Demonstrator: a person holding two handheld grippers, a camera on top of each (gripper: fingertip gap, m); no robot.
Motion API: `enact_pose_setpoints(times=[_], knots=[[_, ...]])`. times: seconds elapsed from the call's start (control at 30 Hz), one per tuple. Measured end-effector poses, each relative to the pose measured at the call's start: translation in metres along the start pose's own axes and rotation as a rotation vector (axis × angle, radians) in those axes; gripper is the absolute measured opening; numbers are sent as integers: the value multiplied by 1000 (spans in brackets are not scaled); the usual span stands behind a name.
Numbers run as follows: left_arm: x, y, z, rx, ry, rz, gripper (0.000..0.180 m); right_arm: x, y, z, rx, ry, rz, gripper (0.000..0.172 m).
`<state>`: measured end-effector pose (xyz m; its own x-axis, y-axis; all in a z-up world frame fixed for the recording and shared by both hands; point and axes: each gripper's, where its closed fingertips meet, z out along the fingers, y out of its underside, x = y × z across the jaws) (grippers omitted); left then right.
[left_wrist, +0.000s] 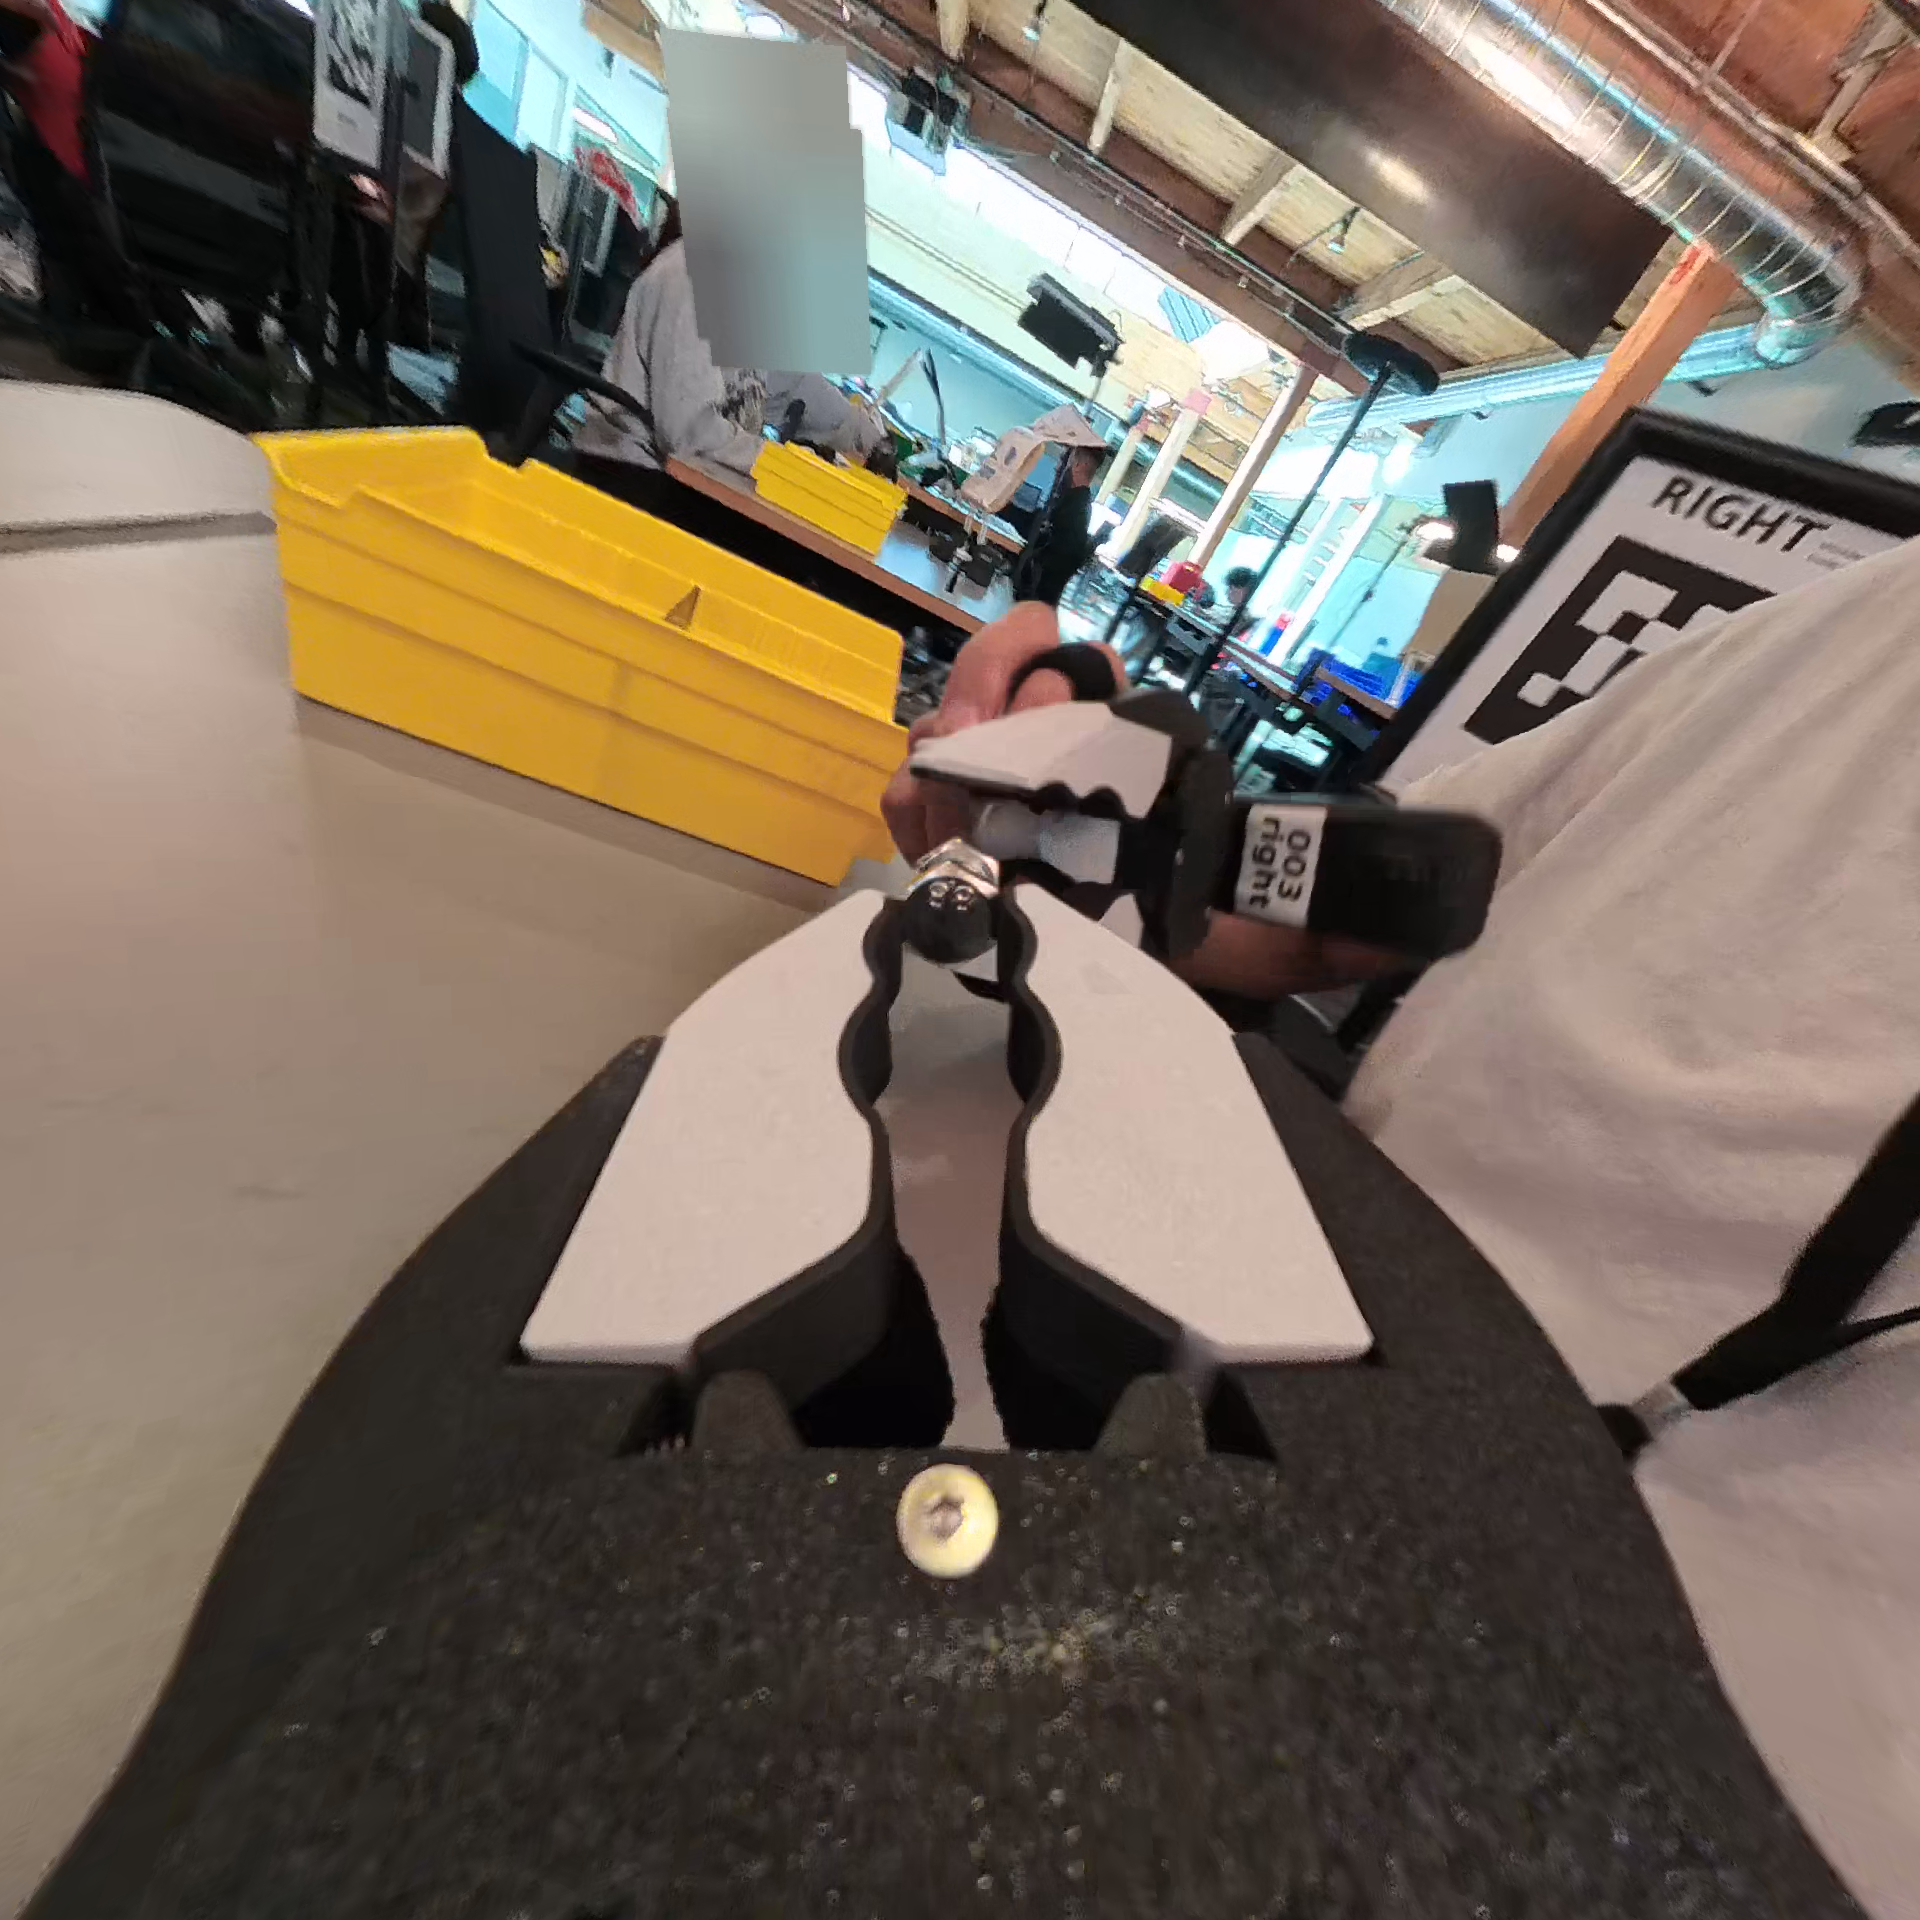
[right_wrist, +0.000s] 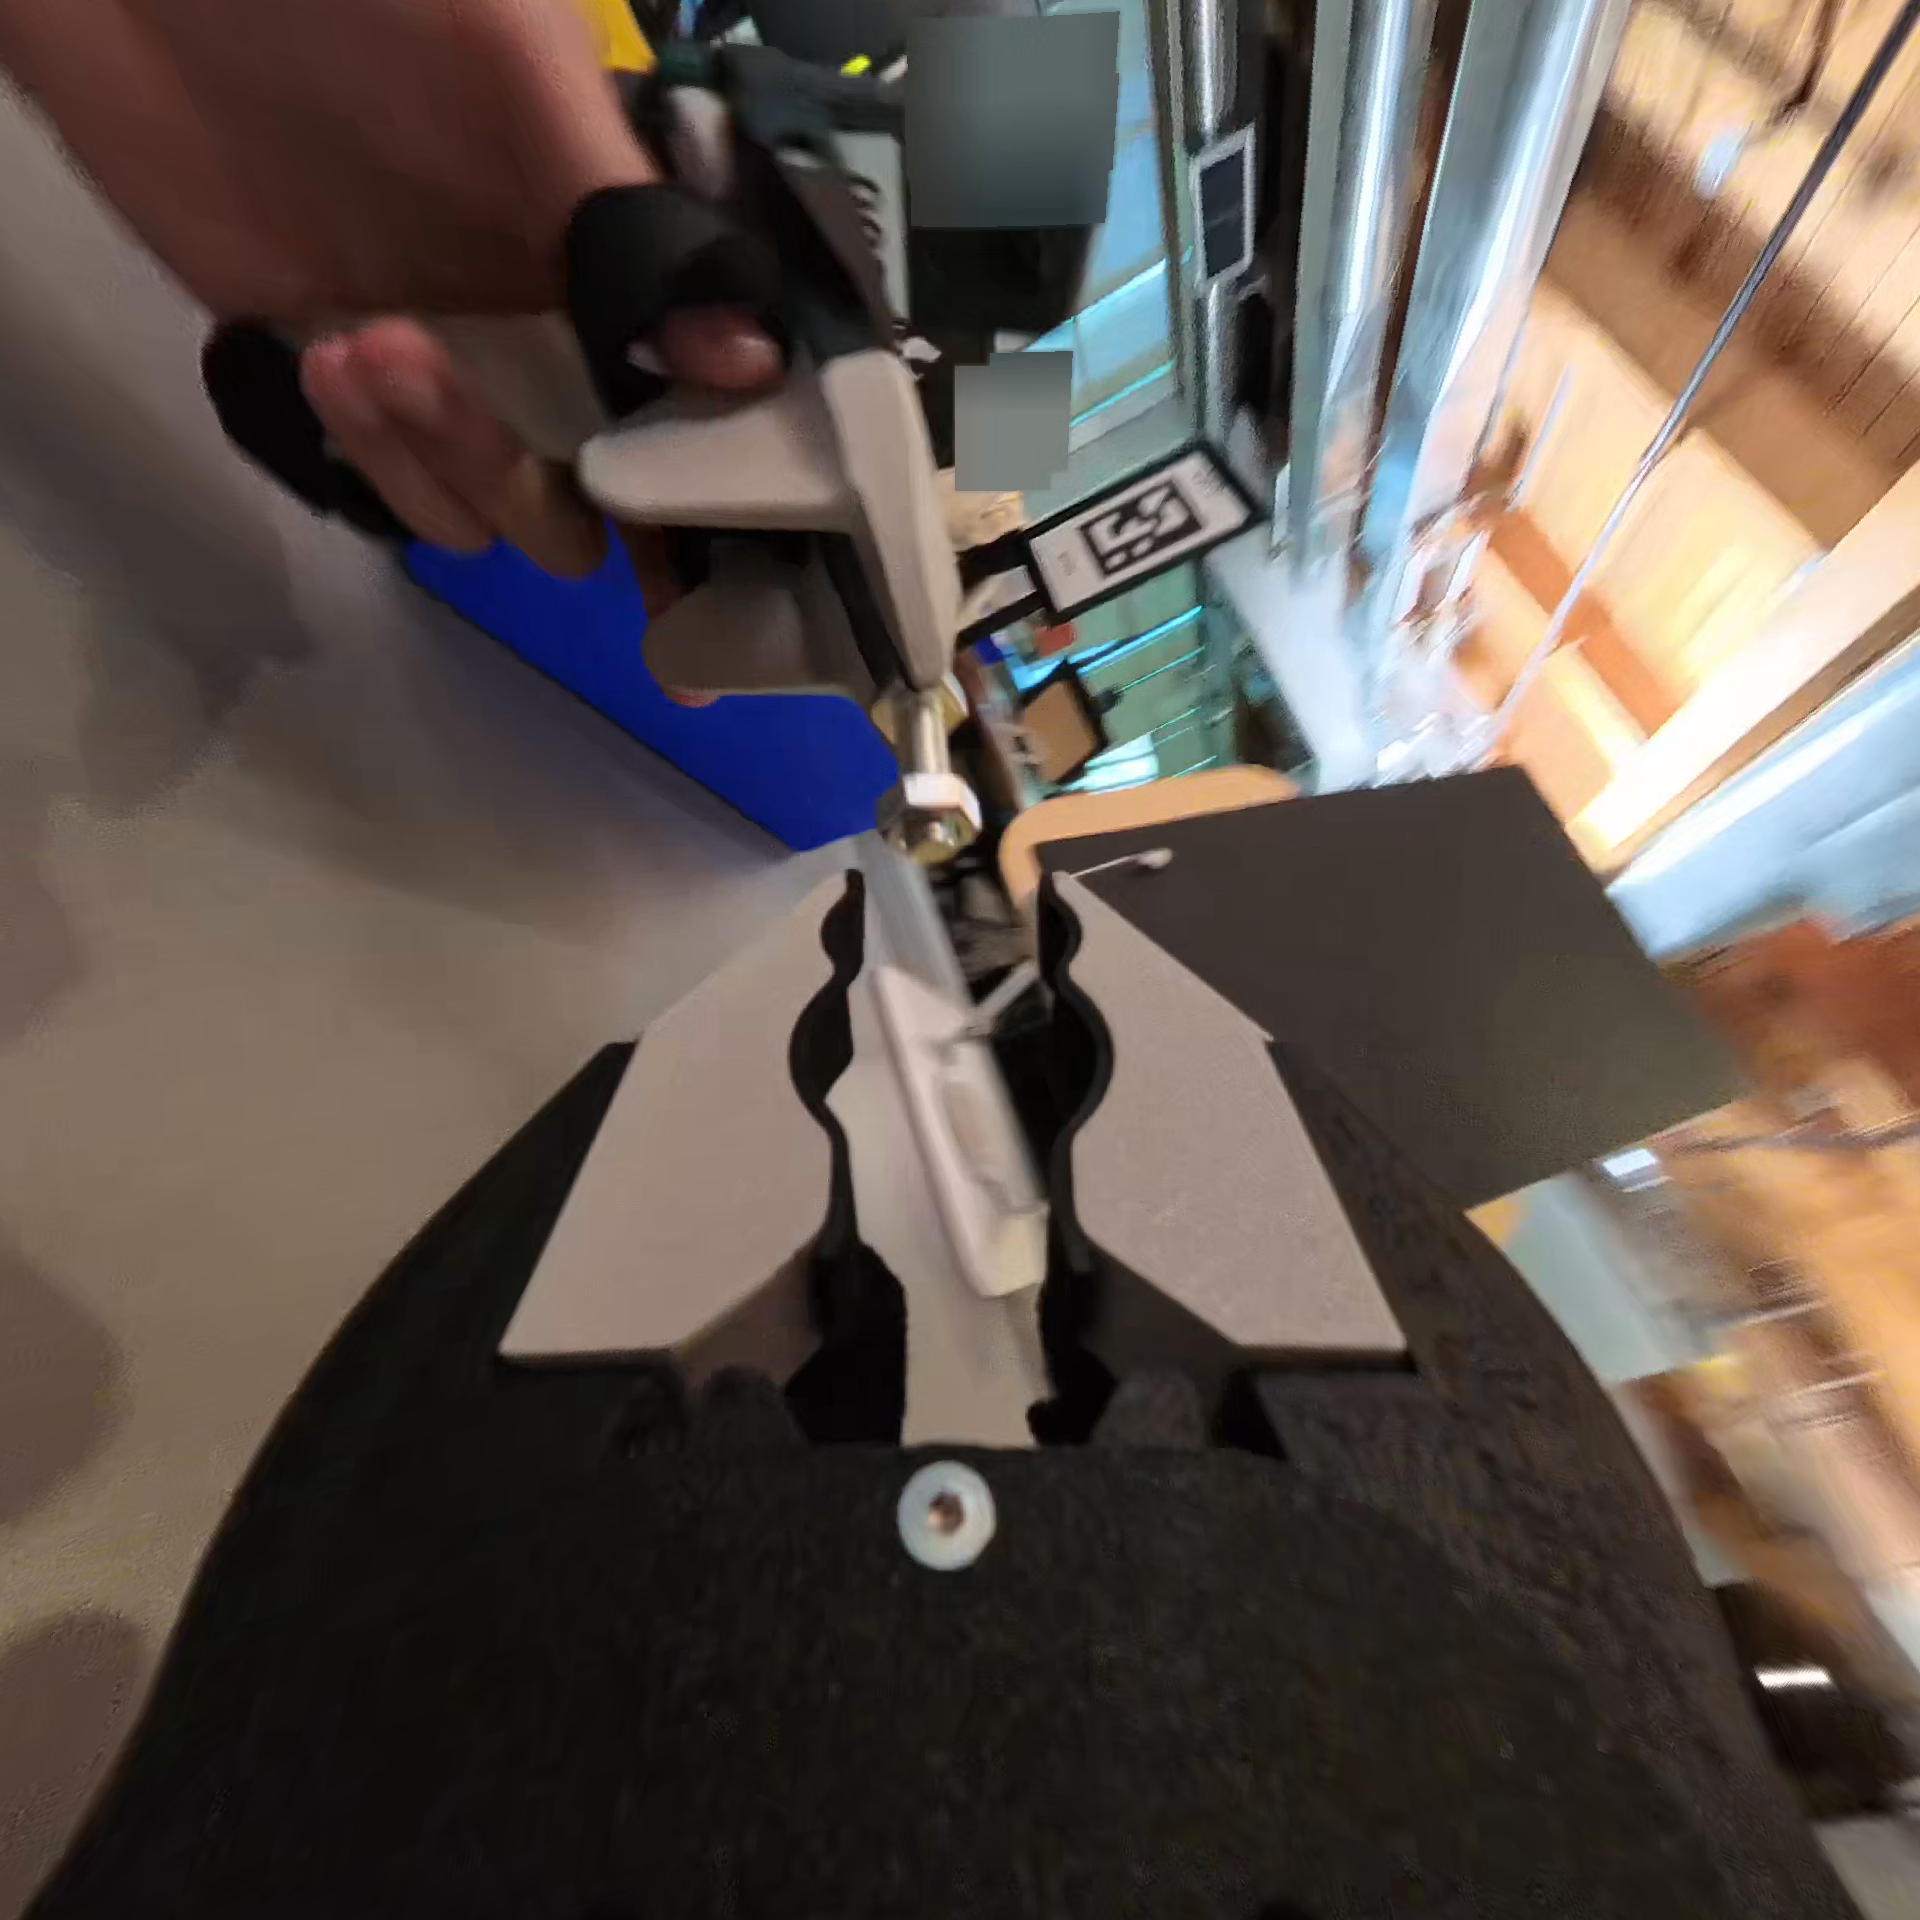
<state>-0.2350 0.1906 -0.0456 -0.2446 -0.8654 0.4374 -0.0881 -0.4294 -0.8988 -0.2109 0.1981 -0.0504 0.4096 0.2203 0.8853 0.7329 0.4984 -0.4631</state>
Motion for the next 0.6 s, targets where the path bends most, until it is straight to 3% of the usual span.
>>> enact_pose_setpoints(times=[0.13,0.23,0.3,0.47,0.6], knots=[[-5,-12,-9,58,-85,141,17,-20,10,9,-5,-314,675,42],[-11,-13,-12,59,-138,233,17,-41,-2,7,47,-676,1237,41],[-12,-11,-12,51,-150,248,17,-39,-14,4,133,-831,1503,41],[-9,-11,-10,41,-146,263,17,-10,-13,5,323,-924,2016,36],[-5,-7,-4,17,-135,292,17,-5,-9,7,347,-934,2142,33]])
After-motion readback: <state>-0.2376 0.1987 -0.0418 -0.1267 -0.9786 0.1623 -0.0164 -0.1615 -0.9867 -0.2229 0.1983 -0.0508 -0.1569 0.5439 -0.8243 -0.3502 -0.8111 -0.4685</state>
